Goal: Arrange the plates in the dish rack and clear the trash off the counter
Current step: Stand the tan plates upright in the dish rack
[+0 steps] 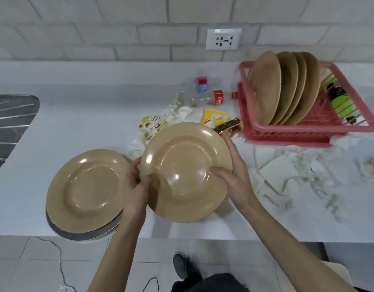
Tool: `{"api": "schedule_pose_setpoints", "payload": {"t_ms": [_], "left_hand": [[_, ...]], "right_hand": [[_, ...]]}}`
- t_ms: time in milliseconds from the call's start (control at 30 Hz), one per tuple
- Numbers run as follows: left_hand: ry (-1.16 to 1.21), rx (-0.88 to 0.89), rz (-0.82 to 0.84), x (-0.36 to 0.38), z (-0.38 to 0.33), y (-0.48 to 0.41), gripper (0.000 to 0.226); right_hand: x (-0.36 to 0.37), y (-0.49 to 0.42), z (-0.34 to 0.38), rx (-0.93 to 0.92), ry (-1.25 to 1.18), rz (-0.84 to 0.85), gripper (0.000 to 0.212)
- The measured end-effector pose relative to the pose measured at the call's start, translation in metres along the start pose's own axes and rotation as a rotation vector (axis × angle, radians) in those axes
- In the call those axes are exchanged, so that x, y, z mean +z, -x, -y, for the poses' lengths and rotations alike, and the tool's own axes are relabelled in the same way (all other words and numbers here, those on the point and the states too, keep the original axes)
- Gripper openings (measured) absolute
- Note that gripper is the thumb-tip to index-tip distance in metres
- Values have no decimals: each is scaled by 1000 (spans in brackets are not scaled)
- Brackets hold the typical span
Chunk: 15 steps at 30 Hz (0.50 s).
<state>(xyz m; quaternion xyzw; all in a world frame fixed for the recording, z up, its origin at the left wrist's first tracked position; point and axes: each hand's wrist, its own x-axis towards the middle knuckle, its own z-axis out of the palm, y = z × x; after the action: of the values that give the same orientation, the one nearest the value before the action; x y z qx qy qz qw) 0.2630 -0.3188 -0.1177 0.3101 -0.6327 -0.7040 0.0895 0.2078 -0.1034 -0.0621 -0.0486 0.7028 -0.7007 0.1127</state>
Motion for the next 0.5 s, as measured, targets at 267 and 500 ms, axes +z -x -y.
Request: {"api": "schedule_pose_setpoints", "payload": {"t_ms": [267,500], "left_hand": [[-108,-18,183,112,16,87,63],[-234,-26,395,205,33,151,71]], "right_hand": [[-126,62,28,-82,136,-5,80],[-228,99,58,-84,366,-8,76]]}}
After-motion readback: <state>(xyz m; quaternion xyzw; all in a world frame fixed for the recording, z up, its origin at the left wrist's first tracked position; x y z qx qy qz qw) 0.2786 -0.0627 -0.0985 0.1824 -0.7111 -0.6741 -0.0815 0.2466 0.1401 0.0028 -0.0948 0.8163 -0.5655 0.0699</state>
